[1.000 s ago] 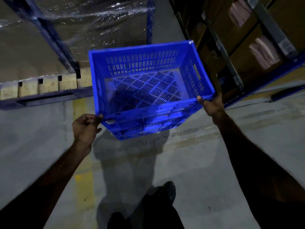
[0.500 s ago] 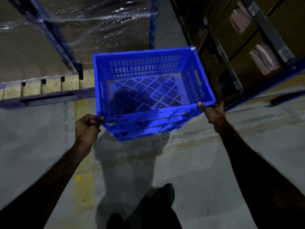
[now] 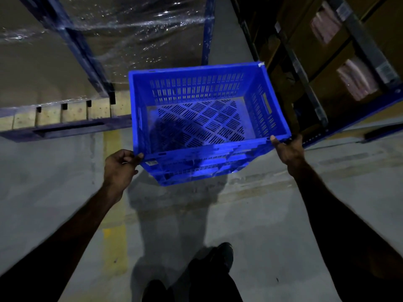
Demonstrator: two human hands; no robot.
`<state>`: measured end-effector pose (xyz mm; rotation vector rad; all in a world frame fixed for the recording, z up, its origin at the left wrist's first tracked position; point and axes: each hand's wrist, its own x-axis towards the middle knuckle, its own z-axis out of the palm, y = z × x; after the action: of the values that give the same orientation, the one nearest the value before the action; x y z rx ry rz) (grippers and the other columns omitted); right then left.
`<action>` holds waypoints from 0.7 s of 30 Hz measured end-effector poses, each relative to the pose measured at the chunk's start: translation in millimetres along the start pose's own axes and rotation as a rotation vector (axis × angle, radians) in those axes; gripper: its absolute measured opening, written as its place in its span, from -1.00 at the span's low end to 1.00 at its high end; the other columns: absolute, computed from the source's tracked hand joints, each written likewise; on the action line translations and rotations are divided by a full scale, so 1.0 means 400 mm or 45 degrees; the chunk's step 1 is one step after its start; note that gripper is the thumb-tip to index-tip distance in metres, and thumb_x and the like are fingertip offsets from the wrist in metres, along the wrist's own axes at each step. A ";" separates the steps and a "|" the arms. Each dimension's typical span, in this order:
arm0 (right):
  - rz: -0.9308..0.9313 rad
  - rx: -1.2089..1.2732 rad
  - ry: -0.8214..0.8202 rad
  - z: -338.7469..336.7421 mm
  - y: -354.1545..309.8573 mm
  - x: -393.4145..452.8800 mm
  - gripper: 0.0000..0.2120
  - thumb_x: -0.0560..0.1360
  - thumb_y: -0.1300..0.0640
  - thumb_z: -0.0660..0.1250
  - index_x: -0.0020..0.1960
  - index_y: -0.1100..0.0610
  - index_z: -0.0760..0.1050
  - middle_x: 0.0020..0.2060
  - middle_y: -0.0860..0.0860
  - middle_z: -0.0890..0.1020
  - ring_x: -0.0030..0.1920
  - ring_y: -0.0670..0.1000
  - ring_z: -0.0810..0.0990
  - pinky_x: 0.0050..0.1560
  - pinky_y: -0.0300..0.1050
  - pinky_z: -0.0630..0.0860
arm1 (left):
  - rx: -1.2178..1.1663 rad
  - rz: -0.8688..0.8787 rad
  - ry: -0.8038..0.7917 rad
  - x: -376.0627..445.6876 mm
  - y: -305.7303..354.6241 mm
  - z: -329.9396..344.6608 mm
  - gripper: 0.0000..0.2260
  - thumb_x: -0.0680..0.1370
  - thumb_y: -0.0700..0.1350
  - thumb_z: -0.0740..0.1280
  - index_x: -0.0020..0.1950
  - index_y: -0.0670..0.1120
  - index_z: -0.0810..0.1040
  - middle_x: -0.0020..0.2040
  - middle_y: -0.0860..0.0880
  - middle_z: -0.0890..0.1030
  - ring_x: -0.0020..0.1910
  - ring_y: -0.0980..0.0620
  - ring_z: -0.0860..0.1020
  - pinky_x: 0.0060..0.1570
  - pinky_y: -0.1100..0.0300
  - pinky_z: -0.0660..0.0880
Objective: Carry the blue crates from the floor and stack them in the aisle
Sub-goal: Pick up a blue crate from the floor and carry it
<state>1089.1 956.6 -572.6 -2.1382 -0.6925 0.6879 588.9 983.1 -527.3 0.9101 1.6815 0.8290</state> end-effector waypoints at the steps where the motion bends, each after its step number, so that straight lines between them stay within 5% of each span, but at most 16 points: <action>1: 0.003 -0.006 -0.001 0.000 -0.005 -0.002 0.02 0.07 -0.52 0.48 0.30 0.08 0.37 0.22 0.13 0.62 0.21 0.21 0.61 0.25 0.23 0.54 | 0.006 -0.001 -0.010 0.003 0.000 -0.001 -0.83 0.53 -0.11 0.51 -0.15 -0.13 0.57 -0.19 -0.09 0.67 0.06 -0.22 0.69 0.02 -0.19 0.64; 6: -0.005 0.042 -0.038 0.004 0.060 0.065 0.03 -0.03 -0.59 0.46 0.25 -0.01 0.38 0.20 0.11 0.63 0.19 0.20 0.62 0.21 0.25 0.57 | 0.058 0.007 -0.028 0.010 0.005 -0.007 -0.82 0.53 -0.09 0.52 -0.11 -0.16 0.60 -0.15 -0.16 0.67 0.04 -0.18 0.70 0.01 -0.15 0.66; 9: -0.010 -0.042 0.015 -0.008 -0.014 -0.012 0.00 0.08 -0.55 0.46 0.31 0.04 0.38 0.23 0.15 0.61 0.22 0.23 0.60 0.24 0.25 0.54 | 0.124 0.021 -0.028 0.009 0.008 -0.008 -0.82 0.52 -0.09 0.53 -0.11 -0.15 0.58 -0.10 -0.16 0.67 0.02 -0.15 0.70 0.01 -0.17 0.66; 12: -0.252 -0.497 0.120 -0.004 -0.124 -0.132 -0.16 0.35 -0.30 0.32 0.41 0.23 0.31 0.32 0.29 0.47 0.31 0.33 0.47 0.28 0.24 0.44 | 0.246 0.163 0.035 0.010 0.019 -0.005 -0.76 0.49 -0.14 0.55 0.04 -0.15 0.56 0.06 -0.17 0.66 -0.10 0.00 0.70 -0.12 0.09 0.65; 14: -0.451 -0.788 0.189 0.024 -0.177 -0.192 -0.30 0.46 -0.19 0.30 0.45 0.19 0.29 0.41 0.26 0.37 0.37 0.31 0.40 0.27 0.27 0.39 | 0.372 0.260 0.016 0.015 0.042 0.003 -0.58 0.46 -0.16 0.57 0.25 -0.15 0.52 0.20 -0.19 0.59 -0.07 0.04 0.66 -0.14 0.19 0.61; 17: -0.699 -0.903 -0.006 0.107 -0.223 -0.273 -0.36 0.54 -0.26 0.23 0.48 0.10 0.32 0.51 0.15 0.31 0.48 0.20 0.32 0.41 0.31 0.22 | 0.826 0.535 -0.030 0.045 0.073 0.016 -0.33 0.43 0.00 0.57 0.47 -0.13 0.42 0.37 -0.24 0.49 0.30 -0.24 0.48 0.19 -0.16 0.53; 21: -0.969 -1.023 -0.275 0.220 -0.243 -0.352 -0.33 0.54 -0.40 0.07 0.48 0.00 0.34 0.51 0.07 0.34 0.51 0.12 0.31 0.48 0.35 0.06 | 1.238 0.816 -0.147 0.114 0.135 0.052 -0.20 0.46 0.27 0.37 0.57 -0.12 0.28 0.50 -0.32 0.34 0.44 -0.34 0.35 0.30 -0.34 0.43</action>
<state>907.3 961.1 -510.1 -2.1905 -2.0241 0.2148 609.0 1050.9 -506.7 2.1891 1.6845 0.2785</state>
